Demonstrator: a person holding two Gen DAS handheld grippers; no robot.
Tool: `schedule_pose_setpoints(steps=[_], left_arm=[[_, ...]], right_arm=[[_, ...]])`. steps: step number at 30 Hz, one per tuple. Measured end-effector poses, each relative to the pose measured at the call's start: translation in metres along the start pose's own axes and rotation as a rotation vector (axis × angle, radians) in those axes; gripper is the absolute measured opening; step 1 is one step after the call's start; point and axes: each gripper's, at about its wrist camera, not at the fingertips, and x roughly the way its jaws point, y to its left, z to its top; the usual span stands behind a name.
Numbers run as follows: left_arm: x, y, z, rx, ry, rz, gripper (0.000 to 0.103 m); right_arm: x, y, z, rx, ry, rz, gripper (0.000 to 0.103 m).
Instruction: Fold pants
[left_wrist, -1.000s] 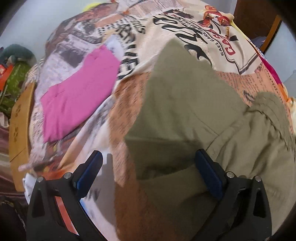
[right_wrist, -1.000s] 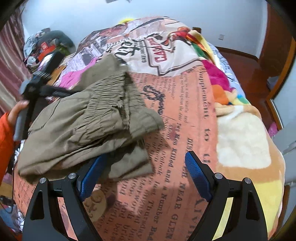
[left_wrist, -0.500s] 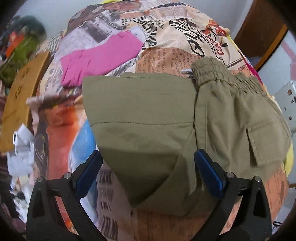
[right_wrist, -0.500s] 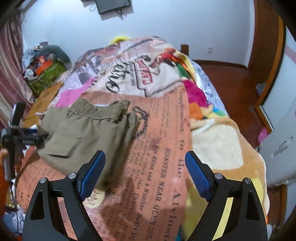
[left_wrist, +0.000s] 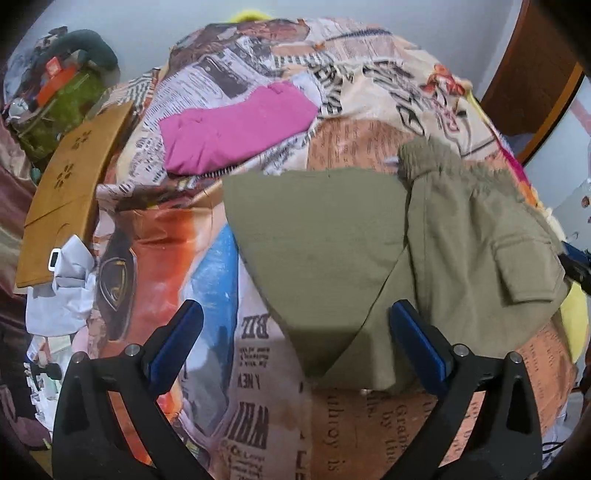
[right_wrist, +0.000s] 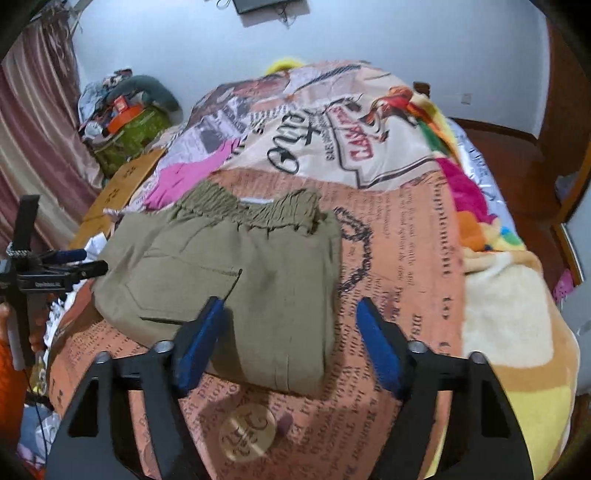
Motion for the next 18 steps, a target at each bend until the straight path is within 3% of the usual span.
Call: schedule_pose_setpoints(steps=[2,9,12,18], left_arm=[[0.012,-0.002,-0.007,0.019,0.025,0.042,0.103],[0.014,0.030,-0.022,-0.093,0.026,0.017,0.103],[0.013,0.035,-0.027,-0.088,0.030,0.094,0.103],[-0.006,0.043,-0.019,-0.112,-0.008,0.105,0.097]], right_arm=[[0.009,-0.001,-0.003,0.006,0.023,0.010,0.045],[0.009,-0.008,-0.014,0.005,0.012,-0.009,0.024],[0.008,-0.009,-0.015,0.017,0.011,-0.003,0.023],[0.006,-0.005,-0.007,0.023,0.032,-0.021,0.024]])
